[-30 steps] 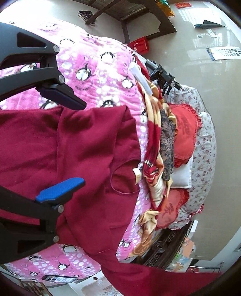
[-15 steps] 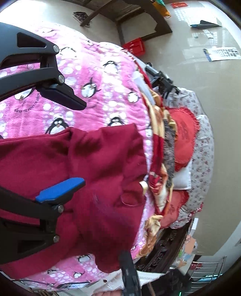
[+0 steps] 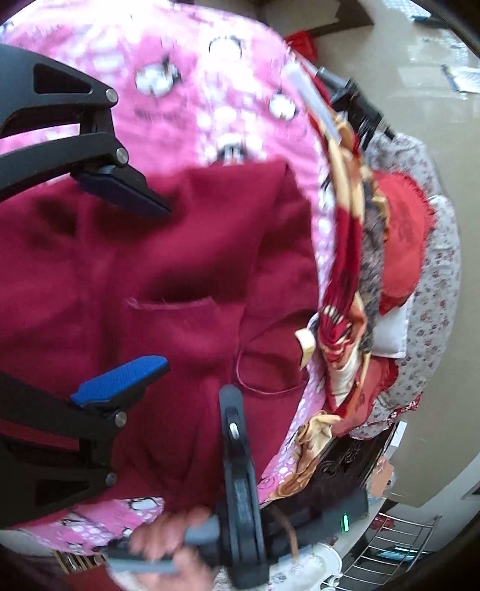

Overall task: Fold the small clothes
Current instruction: 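Grasp the sweatshirt hem with the right tool and lift it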

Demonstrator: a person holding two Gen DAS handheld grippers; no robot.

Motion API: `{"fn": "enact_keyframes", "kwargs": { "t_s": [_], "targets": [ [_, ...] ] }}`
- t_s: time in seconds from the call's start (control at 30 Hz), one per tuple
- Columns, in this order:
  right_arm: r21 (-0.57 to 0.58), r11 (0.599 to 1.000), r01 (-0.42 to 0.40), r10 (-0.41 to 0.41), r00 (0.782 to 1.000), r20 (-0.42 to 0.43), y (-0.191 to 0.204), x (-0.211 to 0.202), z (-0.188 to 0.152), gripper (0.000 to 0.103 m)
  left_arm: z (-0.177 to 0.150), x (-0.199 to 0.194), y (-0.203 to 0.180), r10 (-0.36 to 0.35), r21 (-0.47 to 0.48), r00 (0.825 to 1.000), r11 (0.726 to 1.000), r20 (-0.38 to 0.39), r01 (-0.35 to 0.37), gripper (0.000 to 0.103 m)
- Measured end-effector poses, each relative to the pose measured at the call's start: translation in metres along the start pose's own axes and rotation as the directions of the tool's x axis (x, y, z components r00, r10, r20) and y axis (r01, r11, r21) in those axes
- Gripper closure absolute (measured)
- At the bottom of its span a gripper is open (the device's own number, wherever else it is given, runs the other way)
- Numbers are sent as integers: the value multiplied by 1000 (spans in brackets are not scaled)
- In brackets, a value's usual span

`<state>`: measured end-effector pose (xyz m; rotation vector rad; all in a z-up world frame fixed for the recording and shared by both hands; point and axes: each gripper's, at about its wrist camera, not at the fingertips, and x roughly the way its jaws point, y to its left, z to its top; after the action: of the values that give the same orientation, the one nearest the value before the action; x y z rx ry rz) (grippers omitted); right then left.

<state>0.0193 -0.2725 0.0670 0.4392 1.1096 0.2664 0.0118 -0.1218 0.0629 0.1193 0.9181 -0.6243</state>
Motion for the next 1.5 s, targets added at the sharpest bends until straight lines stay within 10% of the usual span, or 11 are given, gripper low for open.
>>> {"fn": "enact_keyframes", "kwargs": {
  "t_s": [0.1,0.23,0.33,0.63,0.77,1.07,1.37,1.5],
  "targets": [
    [104,991,-88,79,992,94,-14,-43,-16,103,2,25,-11,-5,-1,999,1000,-48,5,24],
    [107,988,-110,81,967,243,-30,-122,-63,101,-1,32,-25,-17,27,998,999,-59,19,74],
    [136,986,-92,45,949,311,-45,-167,-96,97,-1,24,-36,0,53,998,999,-60,3,92],
    [232,963,135,-213,911,354,-62,-200,-176,91,46,-79,-65,-65,135,996,989,63,56,97],
    [240,964,117,-195,921,337,-56,-181,-189,89,79,-128,-80,-110,138,990,986,87,97,97],
    [220,964,153,-228,900,372,-40,-163,-186,77,139,-229,-113,-228,140,965,968,127,210,97],
    [162,940,299,-340,858,386,-26,-133,-163,77,151,-244,-113,-249,79,964,967,92,242,97],
    [229,921,314,-386,808,445,-34,-150,-153,103,155,-241,-94,-217,38,970,976,108,214,97]
  ]
}}
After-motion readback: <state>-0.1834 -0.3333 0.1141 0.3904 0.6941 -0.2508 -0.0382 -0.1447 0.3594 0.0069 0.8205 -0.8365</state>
